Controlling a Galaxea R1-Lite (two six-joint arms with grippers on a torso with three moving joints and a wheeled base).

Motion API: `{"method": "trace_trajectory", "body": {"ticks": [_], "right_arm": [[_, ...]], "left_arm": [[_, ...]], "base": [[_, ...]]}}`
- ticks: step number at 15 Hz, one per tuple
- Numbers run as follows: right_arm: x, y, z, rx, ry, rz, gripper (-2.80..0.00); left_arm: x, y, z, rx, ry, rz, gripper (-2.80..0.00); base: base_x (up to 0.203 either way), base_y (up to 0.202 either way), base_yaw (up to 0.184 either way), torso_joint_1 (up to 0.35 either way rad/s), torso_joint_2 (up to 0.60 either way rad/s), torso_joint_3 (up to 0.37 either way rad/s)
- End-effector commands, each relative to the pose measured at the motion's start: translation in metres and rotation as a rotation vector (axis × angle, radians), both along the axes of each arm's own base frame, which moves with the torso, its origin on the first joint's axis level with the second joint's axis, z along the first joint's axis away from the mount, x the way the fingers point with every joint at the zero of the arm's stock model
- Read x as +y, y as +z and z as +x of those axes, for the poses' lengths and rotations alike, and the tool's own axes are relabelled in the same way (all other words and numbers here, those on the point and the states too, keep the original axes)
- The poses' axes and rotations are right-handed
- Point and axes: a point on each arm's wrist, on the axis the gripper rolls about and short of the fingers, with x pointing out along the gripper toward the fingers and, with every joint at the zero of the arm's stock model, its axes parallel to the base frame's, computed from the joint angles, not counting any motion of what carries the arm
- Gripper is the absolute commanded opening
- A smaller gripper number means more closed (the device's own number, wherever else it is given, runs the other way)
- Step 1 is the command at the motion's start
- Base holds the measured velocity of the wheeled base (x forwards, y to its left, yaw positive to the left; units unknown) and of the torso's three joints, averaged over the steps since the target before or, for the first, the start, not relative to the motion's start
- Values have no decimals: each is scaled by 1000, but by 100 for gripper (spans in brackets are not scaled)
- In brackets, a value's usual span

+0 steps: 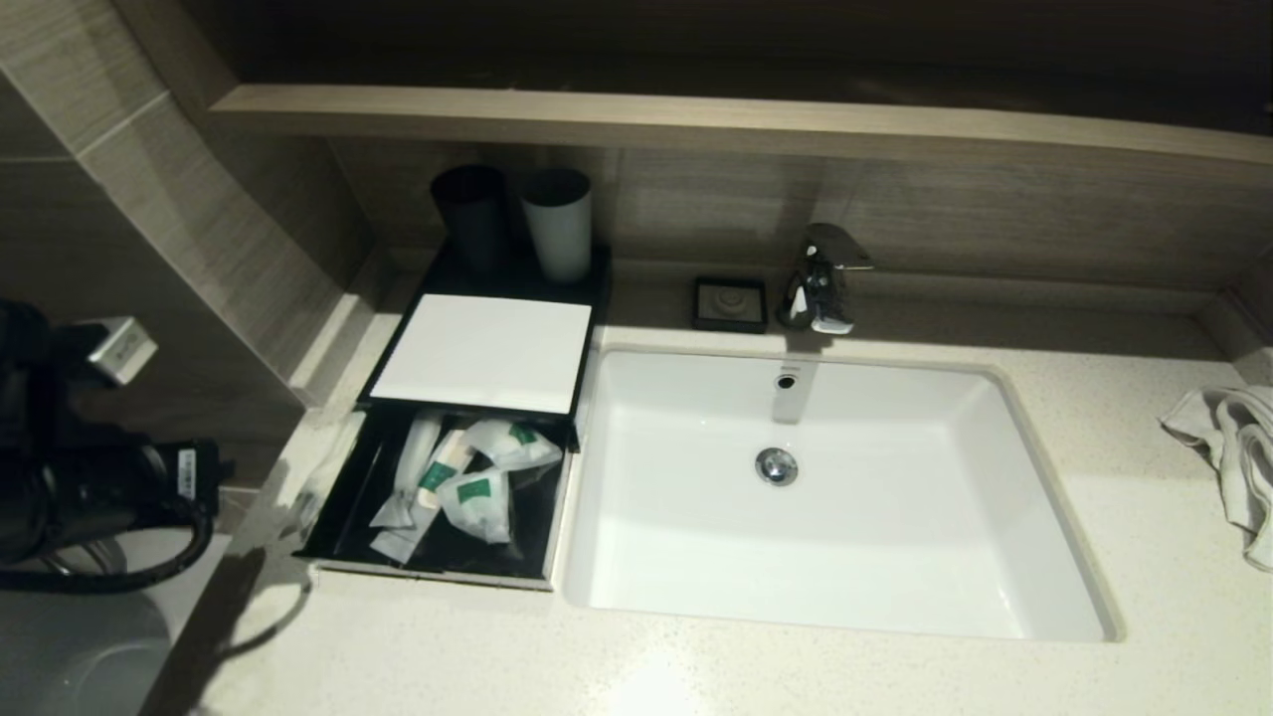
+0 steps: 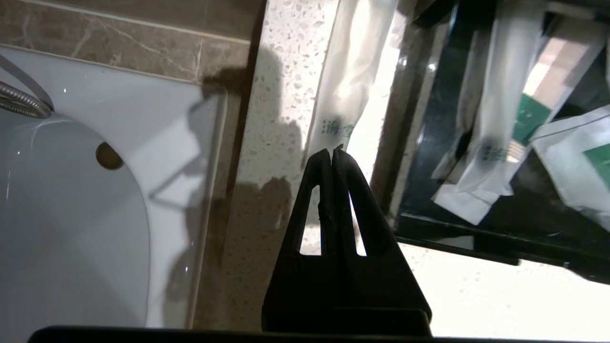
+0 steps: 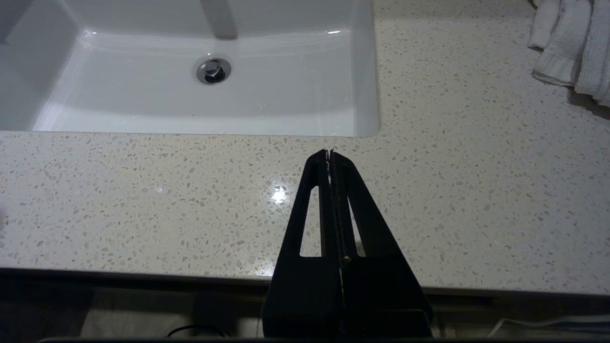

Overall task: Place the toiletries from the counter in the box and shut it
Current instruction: Pick up the bathroom toiletry

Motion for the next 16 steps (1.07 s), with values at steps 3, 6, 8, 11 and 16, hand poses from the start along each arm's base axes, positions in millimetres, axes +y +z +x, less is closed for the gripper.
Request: {"method": "trace_trajectory", "body": {"ticks": [3,6,8,11,16], "right_arm": [[0,0,0,0,0,1,-280],[0,0,0,0,0,1,-280],[0,0,0,0,0,1,-280],[0,0,0,0,0,1,-280],[0,0,0,0,0,1,-280]], "left_arm": [[10,-19,18,79,4,-10,-280],[10,-22,24,78,-38,-5,-280],[10,-25,26,89,-64,13,-280],[9,-27,30,92,-113,11,-280],[10,-32,35,112,-135,36,-280]], "base": [[0,0,0,0,0,0],[0,0,0,0,0,0],[0,0,0,0,0,0],[0,0,0,0,0,0],[0,0,0,0,0,0]]}}
